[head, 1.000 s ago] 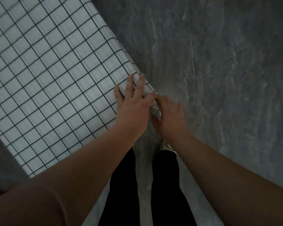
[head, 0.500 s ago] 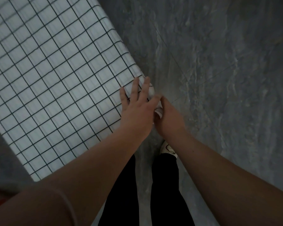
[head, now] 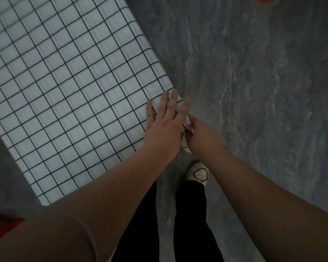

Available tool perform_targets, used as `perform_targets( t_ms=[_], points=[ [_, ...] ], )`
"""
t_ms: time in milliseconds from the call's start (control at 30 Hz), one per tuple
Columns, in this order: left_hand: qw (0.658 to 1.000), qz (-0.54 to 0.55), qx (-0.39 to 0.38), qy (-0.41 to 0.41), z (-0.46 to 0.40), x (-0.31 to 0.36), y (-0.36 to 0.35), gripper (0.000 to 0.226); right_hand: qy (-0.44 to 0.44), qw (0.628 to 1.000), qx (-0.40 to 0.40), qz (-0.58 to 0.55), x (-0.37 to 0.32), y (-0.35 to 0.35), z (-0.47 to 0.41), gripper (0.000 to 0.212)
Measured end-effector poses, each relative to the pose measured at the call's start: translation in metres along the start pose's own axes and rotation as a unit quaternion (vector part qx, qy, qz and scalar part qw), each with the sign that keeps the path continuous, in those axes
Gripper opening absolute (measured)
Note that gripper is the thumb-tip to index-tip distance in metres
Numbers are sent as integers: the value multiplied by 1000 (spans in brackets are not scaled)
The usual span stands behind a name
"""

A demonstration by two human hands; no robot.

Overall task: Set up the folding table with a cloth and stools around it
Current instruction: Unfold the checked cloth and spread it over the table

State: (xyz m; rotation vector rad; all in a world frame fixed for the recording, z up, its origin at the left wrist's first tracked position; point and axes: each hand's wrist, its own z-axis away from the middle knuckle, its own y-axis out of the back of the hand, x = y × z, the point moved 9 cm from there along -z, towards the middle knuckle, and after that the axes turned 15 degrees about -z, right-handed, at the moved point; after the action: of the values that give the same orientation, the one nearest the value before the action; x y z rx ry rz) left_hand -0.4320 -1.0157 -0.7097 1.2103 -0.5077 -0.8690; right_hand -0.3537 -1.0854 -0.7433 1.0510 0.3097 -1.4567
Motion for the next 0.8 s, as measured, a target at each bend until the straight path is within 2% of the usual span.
perform_targets(
  t_ms=[133, 233, 300, 400, 533, 667, 800],
  points=[
    [1000, 14, -10, -7, 6, -3, 9, 94, 37, 999, 10, -26, -25, 14, 6, 66],
    [998, 50, -7, 21, 19, -21, 14, 92, 56, 996, 20, 69, -50, 17, 11, 75],
    [996, 67, -13, 55, 34, -43, 12, 90, 106, 987, 17, 123, -78, 7, 18, 74],
    [988, 91, -29, 123, 67, -81, 0, 83, 210, 957, -32, 199, -121, -31, 30, 67],
    [968, 106, -56, 221, 120, -131, -26, 72, 265, 897, -113, 335, -135, -103, 40, 66],
    [959, 93, -89, 251, 153, -153, -56, 71, 285, 860, -149, 396, -122, -138, 34, 67],
    [960, 85, -76, 257, 176, -168, -73, 68, 292, 841, -146, 432, -111, -136, 24, 67]
  ],
)
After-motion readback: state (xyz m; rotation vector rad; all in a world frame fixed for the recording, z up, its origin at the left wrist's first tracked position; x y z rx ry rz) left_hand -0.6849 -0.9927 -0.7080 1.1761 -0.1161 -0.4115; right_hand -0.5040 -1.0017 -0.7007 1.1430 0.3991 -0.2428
